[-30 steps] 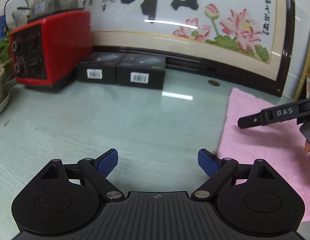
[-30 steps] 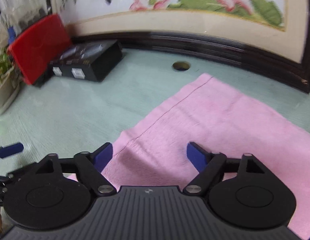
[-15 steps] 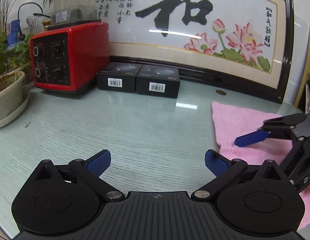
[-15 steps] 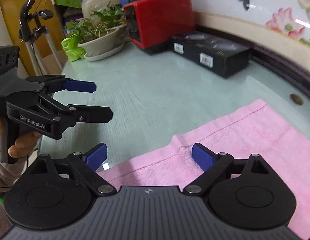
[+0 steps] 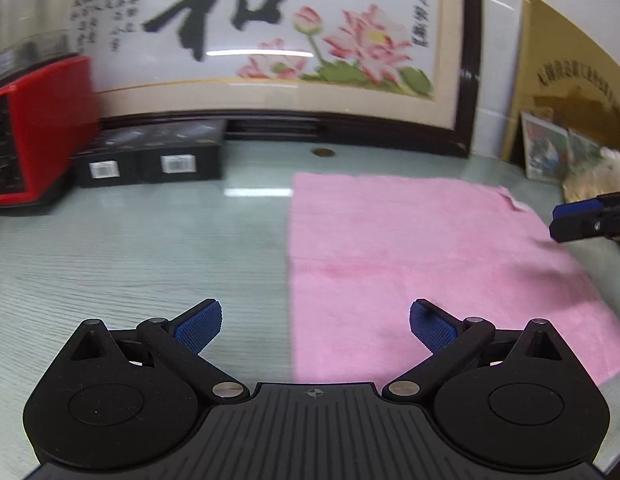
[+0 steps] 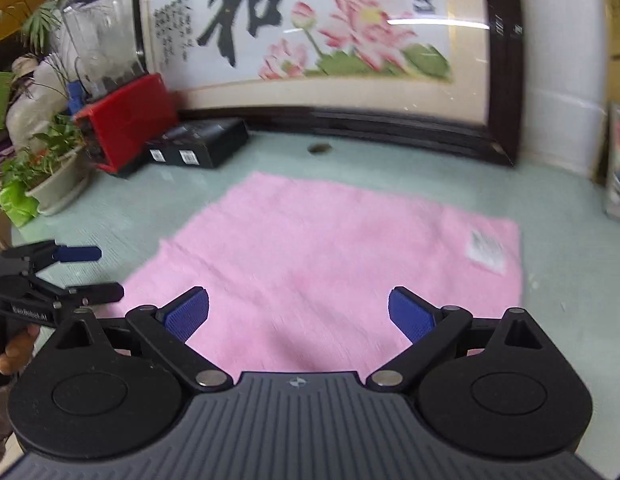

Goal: Fold towel

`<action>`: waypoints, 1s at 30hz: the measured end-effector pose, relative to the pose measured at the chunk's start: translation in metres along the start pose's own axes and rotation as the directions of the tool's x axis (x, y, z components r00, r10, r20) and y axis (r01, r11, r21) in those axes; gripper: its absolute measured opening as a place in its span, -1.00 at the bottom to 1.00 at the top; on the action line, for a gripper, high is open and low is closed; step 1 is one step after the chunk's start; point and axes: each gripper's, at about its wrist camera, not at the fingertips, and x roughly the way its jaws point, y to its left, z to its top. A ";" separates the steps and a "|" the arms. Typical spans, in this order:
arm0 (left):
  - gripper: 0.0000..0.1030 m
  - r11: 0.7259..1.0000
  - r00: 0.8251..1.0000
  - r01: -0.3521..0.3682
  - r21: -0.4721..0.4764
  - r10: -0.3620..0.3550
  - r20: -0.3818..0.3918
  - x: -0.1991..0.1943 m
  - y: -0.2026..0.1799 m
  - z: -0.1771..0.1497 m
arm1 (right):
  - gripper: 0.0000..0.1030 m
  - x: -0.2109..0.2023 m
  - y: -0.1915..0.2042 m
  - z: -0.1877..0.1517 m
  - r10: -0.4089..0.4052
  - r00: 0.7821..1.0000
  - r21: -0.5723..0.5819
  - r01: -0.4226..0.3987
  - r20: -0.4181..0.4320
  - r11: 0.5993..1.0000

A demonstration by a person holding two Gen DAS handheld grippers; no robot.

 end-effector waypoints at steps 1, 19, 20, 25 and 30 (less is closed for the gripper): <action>0.98 1.000 1.000 -0.004 0.015 0.004 -0.006 0.001 -0.004 -0.003 | 0.90 -0.003 -0.001 -0.011 0.001 1.000 -0.004 -0.001 -0.004 1.000; 0.98 0.996 0.991 0.063 -0.069 -0.054 0.121 -0.056 0.019 -0.047 | 0.92 -0.093 0.000 -0.134 -0.084 0.969 -0.028 0.093 0.234 0.995; 0.98 0.994 0.990 0.070 -0.085 -0.060 0.124 -0.058 0.022 -0.051 | 0.91 -0.091 0.001 -0.138 -0.096 0.967 -0.022 0.104 0.235 0.994; 0.98 0.986 0.990 0.083 -0.142 -0.066 0.122 -0.059 0.027 -0.058 | 0.90 -0.081 0.010 -0.156 -0.175 0.952 -0.009 0.183 0.251 0.983; 0.98 0.983 0.991 0.097 -0.156 -0.080 0.111 -0.053 0.025 -0.058 | 0.82 -0.074 0.023 -0.164 -0.227 0.932 -0.028 0.244 0.281 0.969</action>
